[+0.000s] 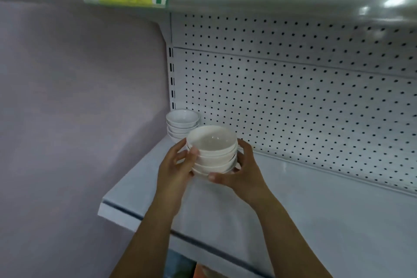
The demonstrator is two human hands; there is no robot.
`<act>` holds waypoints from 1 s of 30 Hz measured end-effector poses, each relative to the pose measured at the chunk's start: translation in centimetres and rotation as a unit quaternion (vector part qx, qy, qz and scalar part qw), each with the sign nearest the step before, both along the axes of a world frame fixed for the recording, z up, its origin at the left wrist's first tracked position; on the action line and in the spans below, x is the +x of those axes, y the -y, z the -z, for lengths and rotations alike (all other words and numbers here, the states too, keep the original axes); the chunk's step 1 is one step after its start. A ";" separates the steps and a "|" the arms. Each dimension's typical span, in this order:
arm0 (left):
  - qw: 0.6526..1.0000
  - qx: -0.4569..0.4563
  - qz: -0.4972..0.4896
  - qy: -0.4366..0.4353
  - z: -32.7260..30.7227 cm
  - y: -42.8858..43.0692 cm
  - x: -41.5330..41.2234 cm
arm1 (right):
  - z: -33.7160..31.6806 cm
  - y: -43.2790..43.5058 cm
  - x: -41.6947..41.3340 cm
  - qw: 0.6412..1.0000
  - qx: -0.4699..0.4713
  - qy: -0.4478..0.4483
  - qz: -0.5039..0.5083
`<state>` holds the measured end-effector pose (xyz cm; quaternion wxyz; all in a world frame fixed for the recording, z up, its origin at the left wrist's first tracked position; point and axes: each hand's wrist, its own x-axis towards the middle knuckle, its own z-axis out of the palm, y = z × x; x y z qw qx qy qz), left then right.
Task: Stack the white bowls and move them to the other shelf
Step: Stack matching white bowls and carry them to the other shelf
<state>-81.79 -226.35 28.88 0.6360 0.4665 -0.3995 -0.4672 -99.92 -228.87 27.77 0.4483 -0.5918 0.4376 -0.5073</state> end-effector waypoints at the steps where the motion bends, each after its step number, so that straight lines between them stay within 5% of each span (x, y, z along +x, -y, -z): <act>1: 1.000 0.001 -0.001 0.001 0.4 0.3 -0.2 | 0.4 0.6 -0.1 1.000 0.003 -0.002 -0.005; 12: 0.999 -0.011 -0.006 0.042 2.3 2.6 -1.3 | 3.7 3.2 -0.9 1.000 0.002 0.019 -0.014; 18: 0.980 -0.018 0.017 0.197 2.1 3.8 -0.3 | 4.3 5.6 -0.8 1.000 -0.016 0.021 0.003; 21: 0.931 0.020 -0.067 0.358 4.0 4.3 1.1 | 4.4 7.5 -0.7 1.000 -0.004 0.015 0.020; 24: 0.836 0.069 -0.137 0.526 6.8 4.4 2.6 | 4.3 9.3 -0.6 0.999 0.008 -0.002 0.050; 30: 0.776 0.088 -0.115 0.614 7.8 4.7 2.7 | 4.4 11.8 0.0 0.994 0.004 -0.036 0.103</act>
